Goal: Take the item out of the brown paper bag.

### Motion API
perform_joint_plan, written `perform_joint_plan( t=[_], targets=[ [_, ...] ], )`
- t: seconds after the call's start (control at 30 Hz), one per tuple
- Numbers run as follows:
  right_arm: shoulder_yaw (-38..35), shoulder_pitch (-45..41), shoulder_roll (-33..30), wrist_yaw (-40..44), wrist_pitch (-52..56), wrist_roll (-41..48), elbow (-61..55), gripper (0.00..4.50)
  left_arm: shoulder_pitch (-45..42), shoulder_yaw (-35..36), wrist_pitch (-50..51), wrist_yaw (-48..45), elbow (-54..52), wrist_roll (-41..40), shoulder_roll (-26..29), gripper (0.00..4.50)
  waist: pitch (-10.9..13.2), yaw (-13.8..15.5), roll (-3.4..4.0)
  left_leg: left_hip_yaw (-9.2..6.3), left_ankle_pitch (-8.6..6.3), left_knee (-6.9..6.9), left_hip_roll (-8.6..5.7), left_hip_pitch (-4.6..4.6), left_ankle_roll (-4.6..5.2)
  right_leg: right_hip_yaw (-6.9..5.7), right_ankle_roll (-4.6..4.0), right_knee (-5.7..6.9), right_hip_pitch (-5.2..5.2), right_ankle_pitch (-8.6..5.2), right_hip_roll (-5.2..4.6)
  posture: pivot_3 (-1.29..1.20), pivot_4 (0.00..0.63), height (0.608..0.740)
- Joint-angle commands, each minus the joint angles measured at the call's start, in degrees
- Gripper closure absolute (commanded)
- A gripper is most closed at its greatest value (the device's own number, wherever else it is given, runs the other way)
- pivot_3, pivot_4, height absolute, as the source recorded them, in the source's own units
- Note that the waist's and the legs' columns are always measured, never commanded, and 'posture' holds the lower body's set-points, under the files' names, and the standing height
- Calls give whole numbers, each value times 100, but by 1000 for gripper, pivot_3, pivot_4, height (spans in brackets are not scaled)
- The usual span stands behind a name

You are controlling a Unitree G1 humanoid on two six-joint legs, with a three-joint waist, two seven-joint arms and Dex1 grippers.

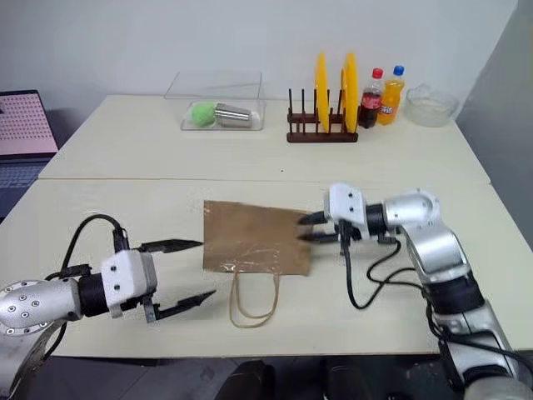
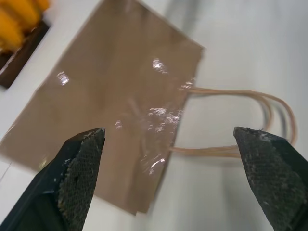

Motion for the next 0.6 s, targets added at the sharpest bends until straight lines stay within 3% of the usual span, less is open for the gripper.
perform_joint_plan(
  t=[0.03,0.13,0.4,0.6],
  targets=[
    [-242,614,-224,-477,587,276,-1051,1726,-145,-371,-1459,-649,716,363,182,0,0,-10,2,4,0,-8,0,3,0,1,-2,-2,0,-2,-1,0,150,740],
    [-225,1168,-408,-777,866,342,-1591,687,-364,-724,-2410,-973,1337,506,181,0,0,-32,2,20,1,-25,7,15,0,5,25,-2,-3,-19,1,0,150,740],
    [-231,1776,-585,-1347,1462,681,-2388,687,-1168,-1635,-3937,-988,2627,1023,-232,0,-2,-12,-2,19,2,-28,6,14,2,-1,37,-17,2,-15,0,0,150,740],
    [-254,1855,-711,-1584,1652,881,-2579,687,-1582,-2169,-4526,-725,3227,1279,-687,0,-5,-8,-5,15,1,-30,6,8,3,-5,47,-44,10,-9,1,0,150,740]
  ],
)
